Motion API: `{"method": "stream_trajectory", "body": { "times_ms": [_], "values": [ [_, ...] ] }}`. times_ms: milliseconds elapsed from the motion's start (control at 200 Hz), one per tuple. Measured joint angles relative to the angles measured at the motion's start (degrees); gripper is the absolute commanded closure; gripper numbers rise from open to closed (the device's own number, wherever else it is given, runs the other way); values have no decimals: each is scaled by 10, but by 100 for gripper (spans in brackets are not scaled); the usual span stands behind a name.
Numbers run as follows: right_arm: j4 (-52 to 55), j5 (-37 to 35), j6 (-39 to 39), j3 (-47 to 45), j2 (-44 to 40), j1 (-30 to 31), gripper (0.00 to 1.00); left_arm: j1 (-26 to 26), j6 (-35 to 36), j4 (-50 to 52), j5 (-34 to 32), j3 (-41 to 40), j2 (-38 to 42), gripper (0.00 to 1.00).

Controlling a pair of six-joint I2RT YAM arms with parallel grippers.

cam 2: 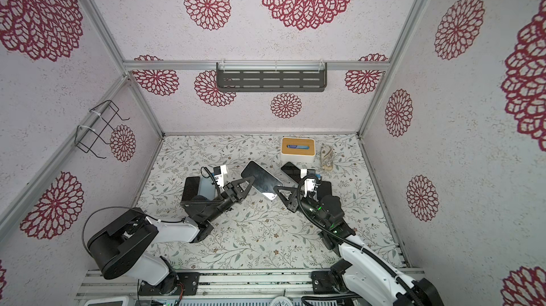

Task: Take the phone out of the phone case
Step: Pass the phone, then remove the phone case from the phone.

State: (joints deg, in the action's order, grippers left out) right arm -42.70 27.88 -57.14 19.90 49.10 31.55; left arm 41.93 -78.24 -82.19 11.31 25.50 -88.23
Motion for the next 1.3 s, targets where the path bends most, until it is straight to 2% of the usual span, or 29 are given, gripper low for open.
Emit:
{"method": "stream_trajectory", "body": {
  "times_ms": [45,115,210,270,325,500,671,961,1111,1191,1301],
  "values": [
    [-3,1,0,0,-2,0,100,0,0,0,2,0,4,96],
    [-8,5,-1,0,-3,0,78,0,2,2,4,0,12,100],
    [-16,9,12,-3,-3,0,49,3,5,8,4,0,27,100],
    [-30,13,17,-11,-5,0,40,5,9,16,1,-1,35,100],
    [-43,18,18,-19,-9,0,35,8,12,24,-5,-1,40,100],
    [-88,24,21,-48,-33,6,34,16,33,44,-45,-1,64,100],
    [-149,23,20,-70,-37,26,33,40,83,84,-101,9,108,100],
    [-229,8,21,-79,-16,67,34,146,254,288,-240,105,239,100],
    [-257,-7,26,-79,-23,77,33,186,316,325,-331,105,289,100],
    [-282,-14,30,-79,-18,85,34,209,347,323,-378,102,290,100],
    [-326,-22,31,-79,9,95,33,228,370,317,-408,94,283,100]
  ]
}}
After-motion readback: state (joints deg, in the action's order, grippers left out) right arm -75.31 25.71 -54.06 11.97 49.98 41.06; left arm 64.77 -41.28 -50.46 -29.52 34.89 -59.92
